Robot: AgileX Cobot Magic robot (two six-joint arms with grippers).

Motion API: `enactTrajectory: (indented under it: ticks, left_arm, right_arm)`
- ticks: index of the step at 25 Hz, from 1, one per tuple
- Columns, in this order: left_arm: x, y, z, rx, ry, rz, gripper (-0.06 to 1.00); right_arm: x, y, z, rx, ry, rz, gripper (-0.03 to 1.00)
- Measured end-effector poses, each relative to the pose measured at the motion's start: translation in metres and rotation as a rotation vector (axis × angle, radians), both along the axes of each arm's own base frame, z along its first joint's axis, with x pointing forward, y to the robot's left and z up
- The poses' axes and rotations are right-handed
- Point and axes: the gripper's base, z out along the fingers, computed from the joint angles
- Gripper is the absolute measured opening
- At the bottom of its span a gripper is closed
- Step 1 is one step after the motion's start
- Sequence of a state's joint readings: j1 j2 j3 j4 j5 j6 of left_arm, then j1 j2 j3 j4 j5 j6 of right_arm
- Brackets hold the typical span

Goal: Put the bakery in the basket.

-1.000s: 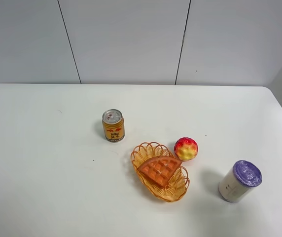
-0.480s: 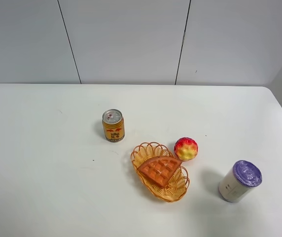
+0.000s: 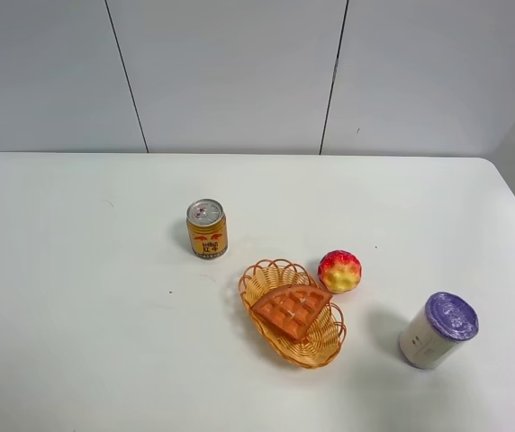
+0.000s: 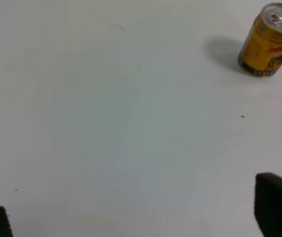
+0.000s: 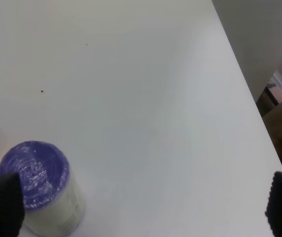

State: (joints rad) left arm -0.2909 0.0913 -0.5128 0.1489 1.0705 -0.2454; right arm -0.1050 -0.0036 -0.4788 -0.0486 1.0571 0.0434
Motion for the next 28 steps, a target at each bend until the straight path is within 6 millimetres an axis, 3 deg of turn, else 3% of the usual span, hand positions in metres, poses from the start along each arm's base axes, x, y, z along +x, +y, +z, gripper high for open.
enactTrajectory:
  ticks: [5,14,28]
  left_arm:
    - [-0.01,0.003,0.0,-0.018,-0.065,0.023,0.98]
    - [-0.017,0.003,-0.001,-0.015,-0.092,0.238,0.98]
    - [-0.017,0.003,-0.001,-0.015,-0.093,0.248,0.98]
  right_arm:
    - [0.0,0.0,0.0,0.0,0.0,0.0,0.99]
    - [0.0,0.0,0.0,0.0,0.0,0.0,0.99]
    - [0.0,0.0,0.0,0.0,0.0,0.0,0.99]
